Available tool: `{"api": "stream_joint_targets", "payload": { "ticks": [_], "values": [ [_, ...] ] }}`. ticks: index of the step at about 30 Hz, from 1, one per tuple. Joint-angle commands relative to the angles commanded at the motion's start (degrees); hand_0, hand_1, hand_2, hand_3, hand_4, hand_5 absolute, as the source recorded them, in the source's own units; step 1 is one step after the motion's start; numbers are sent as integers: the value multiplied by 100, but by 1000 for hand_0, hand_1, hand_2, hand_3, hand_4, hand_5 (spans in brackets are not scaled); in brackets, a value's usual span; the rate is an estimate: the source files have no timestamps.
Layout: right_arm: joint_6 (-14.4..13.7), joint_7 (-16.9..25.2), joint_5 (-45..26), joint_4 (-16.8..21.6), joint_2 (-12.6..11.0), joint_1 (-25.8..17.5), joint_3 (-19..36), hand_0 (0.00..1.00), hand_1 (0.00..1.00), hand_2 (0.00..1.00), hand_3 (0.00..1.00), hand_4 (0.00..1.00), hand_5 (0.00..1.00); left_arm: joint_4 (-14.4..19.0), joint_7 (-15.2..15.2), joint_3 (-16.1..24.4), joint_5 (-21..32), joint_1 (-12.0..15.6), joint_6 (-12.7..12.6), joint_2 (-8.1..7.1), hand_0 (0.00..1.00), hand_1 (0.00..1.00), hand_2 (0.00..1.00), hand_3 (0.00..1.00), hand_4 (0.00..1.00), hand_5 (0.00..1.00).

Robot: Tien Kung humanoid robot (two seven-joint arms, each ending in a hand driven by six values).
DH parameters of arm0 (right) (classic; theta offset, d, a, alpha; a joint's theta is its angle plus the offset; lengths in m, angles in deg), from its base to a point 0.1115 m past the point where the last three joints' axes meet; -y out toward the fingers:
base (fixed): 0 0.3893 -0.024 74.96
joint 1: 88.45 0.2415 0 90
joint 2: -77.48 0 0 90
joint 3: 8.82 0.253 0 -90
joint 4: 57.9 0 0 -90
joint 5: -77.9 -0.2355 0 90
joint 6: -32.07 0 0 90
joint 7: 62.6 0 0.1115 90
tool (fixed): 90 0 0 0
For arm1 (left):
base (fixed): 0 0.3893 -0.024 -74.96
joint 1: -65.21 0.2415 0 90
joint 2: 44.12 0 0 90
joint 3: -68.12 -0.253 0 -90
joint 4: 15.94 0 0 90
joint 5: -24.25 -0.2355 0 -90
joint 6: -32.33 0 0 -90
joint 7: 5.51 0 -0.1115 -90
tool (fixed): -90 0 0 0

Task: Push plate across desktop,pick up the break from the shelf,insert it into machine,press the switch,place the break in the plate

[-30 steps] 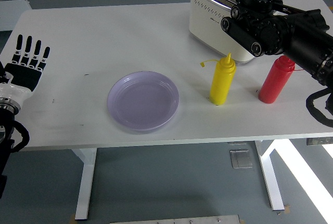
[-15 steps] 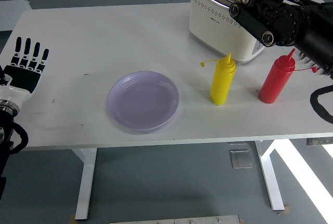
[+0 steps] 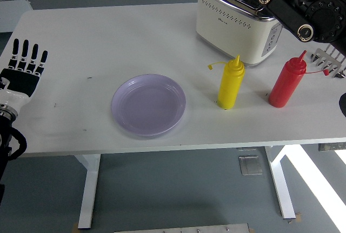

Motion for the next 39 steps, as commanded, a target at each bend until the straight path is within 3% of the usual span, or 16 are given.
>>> {"api": "stream_joint_targets", "payload": {
  "ticks": [13,25,32,39],
  "values": [
    [-30,-215,-211,1617,-524,-423,207,381,472,440,368,236,2,15,26,80,25,38,12,16,787,721,679,710,624,998],
    [-125,-493,-1568,3532,-1051,-724,143,375,464,441,368,236,2,30,51,116,51,74,22,35,786,721,679,711,625,998],
    [-267,-665,-2465,4532,-1189,-778,107,367,458,443,369,240,2,12,50,132,49,82,20,40,786,721,679,711,626,998],
    [-424,-701,-3331,5422,-1113,-772,-171,364,455,445,369,244,2,-17,49,132,47,81,19,40,785,721,679,711,626,998]
  ]
}}
